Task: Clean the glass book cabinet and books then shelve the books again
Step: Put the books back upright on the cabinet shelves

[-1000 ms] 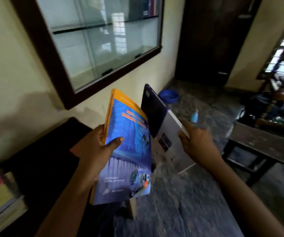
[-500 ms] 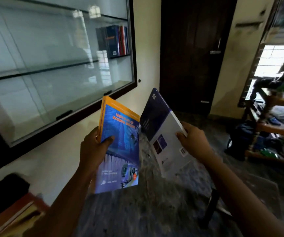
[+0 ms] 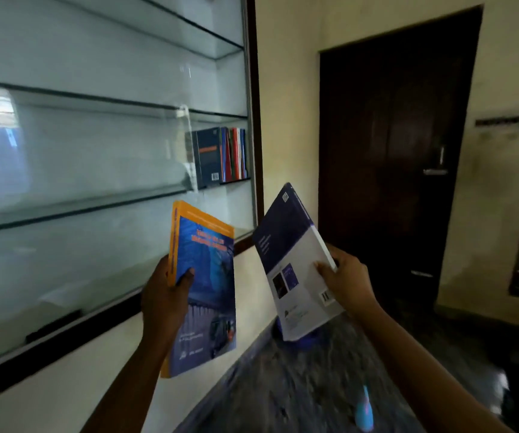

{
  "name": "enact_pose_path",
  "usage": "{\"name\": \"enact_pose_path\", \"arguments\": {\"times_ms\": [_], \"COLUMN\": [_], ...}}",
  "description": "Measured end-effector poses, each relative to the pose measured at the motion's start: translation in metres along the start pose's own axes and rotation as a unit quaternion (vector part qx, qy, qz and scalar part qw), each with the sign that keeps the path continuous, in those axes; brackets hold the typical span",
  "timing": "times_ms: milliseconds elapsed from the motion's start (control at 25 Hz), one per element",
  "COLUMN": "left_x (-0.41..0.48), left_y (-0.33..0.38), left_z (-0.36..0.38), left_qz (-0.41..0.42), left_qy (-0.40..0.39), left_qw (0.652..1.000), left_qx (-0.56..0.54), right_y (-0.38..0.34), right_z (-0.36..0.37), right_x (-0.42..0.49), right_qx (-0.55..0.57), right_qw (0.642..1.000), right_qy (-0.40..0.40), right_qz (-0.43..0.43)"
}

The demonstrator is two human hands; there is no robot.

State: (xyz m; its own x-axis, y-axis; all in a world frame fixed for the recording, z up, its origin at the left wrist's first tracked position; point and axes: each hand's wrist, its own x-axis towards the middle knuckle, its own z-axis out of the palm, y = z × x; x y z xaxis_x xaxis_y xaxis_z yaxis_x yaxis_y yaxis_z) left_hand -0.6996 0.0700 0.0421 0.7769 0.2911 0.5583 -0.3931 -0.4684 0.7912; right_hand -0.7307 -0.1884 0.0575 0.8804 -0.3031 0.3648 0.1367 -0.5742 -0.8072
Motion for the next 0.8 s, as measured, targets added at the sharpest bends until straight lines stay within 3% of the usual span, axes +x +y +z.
{"name": "enact_pose_path", "arguments": {"times_ms": [320,480,800], "left_x": [0.144,0.235,0.438], "left_y": [0.008,0.019,0.09], "left_z": [0.14,0.216,0.333], "left_qz": [0.02,0.076,0.149], "left_qy": [0.086,0.136,0.308], "left_qw": [0.993,0.985,0.937], "left_qx": [-0.079,-0.076,-0.067], "right_y": [0.034,0.049,0.017], "right_z": [0.017,0.033,0.059], "right_x": [0.232,0.363,0.61], "right_qx": [0.039,0.095,0.236], "right_qw": [0.993,0.983,0.937], "right_qy": [0.027,0.048,0.048], "right_qz": [-0.104,-0.15,-0.252]}}
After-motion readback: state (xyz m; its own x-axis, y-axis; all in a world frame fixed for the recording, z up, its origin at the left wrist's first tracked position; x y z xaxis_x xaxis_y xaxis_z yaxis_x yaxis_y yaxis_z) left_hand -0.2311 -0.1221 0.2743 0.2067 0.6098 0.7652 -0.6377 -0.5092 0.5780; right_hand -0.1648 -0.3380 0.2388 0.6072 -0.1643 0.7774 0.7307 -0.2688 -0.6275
